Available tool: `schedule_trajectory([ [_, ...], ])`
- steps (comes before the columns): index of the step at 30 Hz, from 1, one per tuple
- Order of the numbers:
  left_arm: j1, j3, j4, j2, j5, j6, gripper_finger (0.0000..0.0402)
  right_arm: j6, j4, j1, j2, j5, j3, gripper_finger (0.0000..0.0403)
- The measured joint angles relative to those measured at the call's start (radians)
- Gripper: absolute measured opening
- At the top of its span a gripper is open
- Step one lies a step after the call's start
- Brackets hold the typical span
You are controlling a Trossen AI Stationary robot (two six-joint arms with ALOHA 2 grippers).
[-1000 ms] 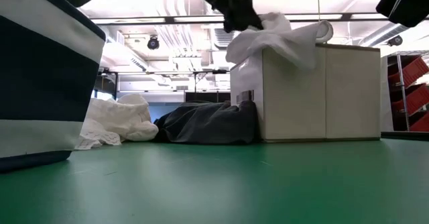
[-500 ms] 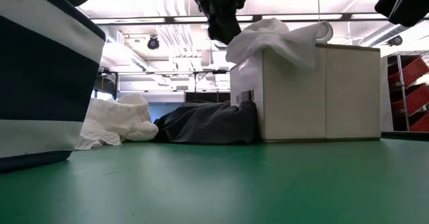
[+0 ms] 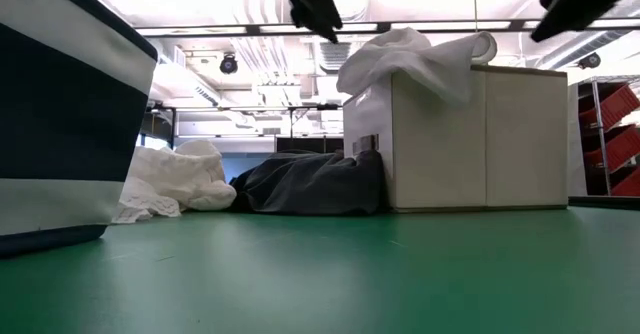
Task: Sort clothes
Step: Put the bottom white shirt into the brown laundry organizer
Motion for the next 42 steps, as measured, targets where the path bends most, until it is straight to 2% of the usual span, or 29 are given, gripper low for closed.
schedule_trajectory([
  [5,-0.046,-0.002,-0.016,-0.012,0.005,0.024,0.0226,-0.197,0.005,-0.105,-0.062,0.038,0.002,0.0028],
  [9,-0.078,-0.023,-0.026,-0.04,0.003,0.019,0.0209,-0.378,0.082,-0.195,-0.133,0.043,0.004,0.0028],
  [15,-0.135,-0.112,0.023,-0.15,0.004,-0.017,0.0194,-0.561,0.222,-0.232,-0.224,-0.005,0.005,0.0028],
  [19,-0.19,-0.317,0.216,-0.317,0.0,-0.04,0.019,-0.584,0.227,-0.232,-0.258,-0.008,0.005,0.0028],
  [22,-0.241,-0.543,0.414,-0.457,-0.028,-0.066,0.0189,-0.595,0.227,-0.232,-0.269,-0.008,0.005,0.0028],
  [25,-0.287,-0.798,0.702,-0.581,-0.044,-0.073,0.0189,-0.599,0.227,-0.232,-0.271,-0.008,0.005,0.0028],
  [28,-0.317,-1.015,0.954,-0.649,-0.051,-0.082,0.0189,-0.599,0.227,-0.232,-0.273,-0.008,0.005,0.0028],
  [31,-0.322,-1.175,1.159,-0.665,-0.076,-0.092,0.0189,-0.614,0.227,-0.232,-0.273,-0.008,0.005,0.0028],
  [35,-0.315,-1.303,1.471,-0.615,-0.152,-0.083,0.0189,-0.635,0.228,-0.232,-0.275,-0.007,0.005,0.0028],
  [38,-0.311,-1.316,1.525,-0.551,-0.211,-0.081,0.019,-0.641,0.227,-0.232,-0.275,-0.007,0.005,0.0028],
  [42,-0.311,-1.285,1.525,-0.459,-0.223,-0.06,0.0194,-0.629,0.219,-0.232,-0.276,-0.007,0.005,0.0028],
])
